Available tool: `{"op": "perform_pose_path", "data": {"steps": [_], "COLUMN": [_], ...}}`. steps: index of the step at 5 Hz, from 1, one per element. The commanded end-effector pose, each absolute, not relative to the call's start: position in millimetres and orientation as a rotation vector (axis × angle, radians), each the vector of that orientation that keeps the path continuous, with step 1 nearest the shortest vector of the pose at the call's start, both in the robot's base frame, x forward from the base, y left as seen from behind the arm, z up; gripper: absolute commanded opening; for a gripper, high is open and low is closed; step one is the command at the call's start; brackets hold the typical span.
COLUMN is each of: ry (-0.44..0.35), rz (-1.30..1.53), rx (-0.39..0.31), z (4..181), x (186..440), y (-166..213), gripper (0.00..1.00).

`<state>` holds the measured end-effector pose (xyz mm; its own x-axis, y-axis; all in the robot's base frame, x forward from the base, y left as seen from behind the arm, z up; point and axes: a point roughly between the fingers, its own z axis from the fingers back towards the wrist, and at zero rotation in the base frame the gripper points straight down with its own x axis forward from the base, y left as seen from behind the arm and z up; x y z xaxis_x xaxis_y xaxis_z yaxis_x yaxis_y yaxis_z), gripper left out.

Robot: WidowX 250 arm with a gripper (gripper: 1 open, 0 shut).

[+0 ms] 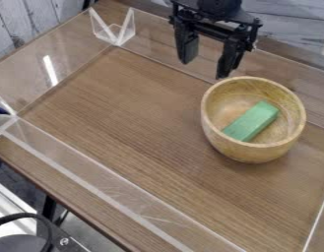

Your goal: Remove the green block from inside the brown bowl and put it on the table

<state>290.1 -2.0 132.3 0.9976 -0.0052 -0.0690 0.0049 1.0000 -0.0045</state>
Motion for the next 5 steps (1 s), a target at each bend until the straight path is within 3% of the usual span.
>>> {"op": "perform_pose_path", "data": {"steps": [1,5], "ry": [0.072,0.055], "rz": [-0.044,-0.170], "rx": [-0.008,-0.018], "z": [126.2,98.6], "x": [294,317], "y": [-16,-65], "gripper": [1.00,1.00]}}
